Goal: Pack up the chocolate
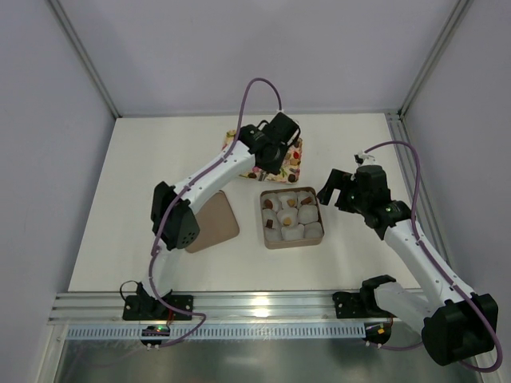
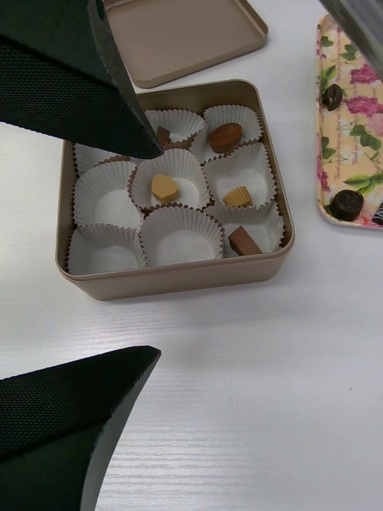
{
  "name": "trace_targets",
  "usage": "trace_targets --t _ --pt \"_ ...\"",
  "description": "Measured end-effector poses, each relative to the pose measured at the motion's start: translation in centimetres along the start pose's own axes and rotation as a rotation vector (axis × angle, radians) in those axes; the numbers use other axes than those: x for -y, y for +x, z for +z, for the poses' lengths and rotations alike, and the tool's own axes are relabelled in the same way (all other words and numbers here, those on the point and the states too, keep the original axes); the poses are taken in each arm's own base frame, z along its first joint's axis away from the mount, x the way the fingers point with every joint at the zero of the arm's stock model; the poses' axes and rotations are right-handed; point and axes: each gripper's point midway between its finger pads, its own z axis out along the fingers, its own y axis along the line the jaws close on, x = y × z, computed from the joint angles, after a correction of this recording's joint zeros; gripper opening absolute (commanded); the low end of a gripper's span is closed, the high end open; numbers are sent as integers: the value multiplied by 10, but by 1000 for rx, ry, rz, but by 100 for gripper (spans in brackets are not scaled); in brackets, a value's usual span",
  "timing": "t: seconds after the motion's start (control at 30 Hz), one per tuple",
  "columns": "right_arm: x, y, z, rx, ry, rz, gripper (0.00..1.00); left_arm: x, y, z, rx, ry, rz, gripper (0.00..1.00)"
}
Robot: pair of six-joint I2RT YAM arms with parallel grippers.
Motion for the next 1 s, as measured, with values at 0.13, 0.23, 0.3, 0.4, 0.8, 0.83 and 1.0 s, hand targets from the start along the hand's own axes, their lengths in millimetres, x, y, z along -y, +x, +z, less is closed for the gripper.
trace_targets --t 0.13,0.23,0.3,0.4,0.8,0.83,1.0 --pt "0 0 0 0 0 0 99 0 -2 -23 31 18 -5 24" --pt "0 0 0 0 1 0 99 4 0 -38 46 31 1 24" --pt "0 0 0 1 2 0 99 10 5 -47 51 41 12 24" --pt "1 -1 0 3 7 0 99 26 18 -59 45 65 38 24" --pt "2 -9 -14 54 10 -1 99 86 93 -87 -36 141 132 24" --pt "2 -9 -15 56 13 -1 99 88 96 -88 -40 144 132 24" --pt "6 -7 -16 50 29 2 99 101 112 -93 -53 160 141 25"
